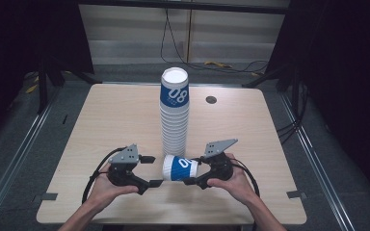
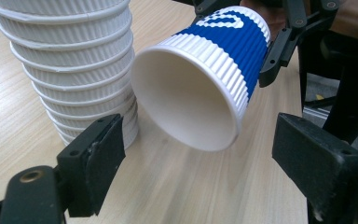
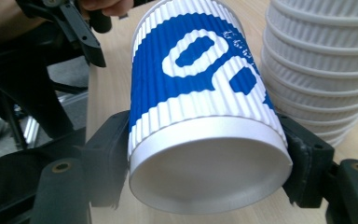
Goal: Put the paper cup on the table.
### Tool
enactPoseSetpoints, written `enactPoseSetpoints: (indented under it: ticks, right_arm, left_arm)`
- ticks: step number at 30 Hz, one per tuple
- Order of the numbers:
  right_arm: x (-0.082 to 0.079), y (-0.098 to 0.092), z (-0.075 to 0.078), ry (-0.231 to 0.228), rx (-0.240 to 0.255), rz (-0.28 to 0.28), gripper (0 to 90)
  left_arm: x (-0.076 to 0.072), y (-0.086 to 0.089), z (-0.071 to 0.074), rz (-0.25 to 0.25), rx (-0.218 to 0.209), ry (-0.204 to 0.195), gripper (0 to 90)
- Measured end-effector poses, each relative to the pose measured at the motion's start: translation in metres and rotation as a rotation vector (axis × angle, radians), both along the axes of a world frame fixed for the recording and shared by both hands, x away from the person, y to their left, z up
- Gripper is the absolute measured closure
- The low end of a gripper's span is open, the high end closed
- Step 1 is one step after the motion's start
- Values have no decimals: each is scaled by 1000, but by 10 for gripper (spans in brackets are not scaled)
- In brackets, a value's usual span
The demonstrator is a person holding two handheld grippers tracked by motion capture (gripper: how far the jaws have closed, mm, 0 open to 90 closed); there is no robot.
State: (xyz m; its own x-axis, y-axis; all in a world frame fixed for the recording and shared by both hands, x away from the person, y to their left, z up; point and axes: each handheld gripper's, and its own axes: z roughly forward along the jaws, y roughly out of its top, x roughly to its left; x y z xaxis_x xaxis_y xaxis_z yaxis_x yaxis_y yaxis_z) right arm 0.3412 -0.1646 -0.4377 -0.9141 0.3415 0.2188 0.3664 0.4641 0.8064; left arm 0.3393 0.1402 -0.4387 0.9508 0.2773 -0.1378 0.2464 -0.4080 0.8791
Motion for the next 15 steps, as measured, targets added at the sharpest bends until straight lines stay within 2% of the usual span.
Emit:
enactPoseSetpoints:
  ticks: [6, 9, 12, 15]
  right_arm:
    - [2, -2, -5, 6, 92, -2, 283]
    - [2, -1, -8, -15, 117, 0, 283]
    - [1, -1, -11, -17, 120, -8, 283]
    - [2, -3, -12, -10, 163, -12, 281]
  left_arm:
    - [0, 2, 2, 5, -45, -2, 169]
    - [0, 3, 2, 5, -61, 1, 169]
    - [1, 3, 2, 9, -70, -1, 169]
    - [1, 3, 3, 6, -81, -2, 167]
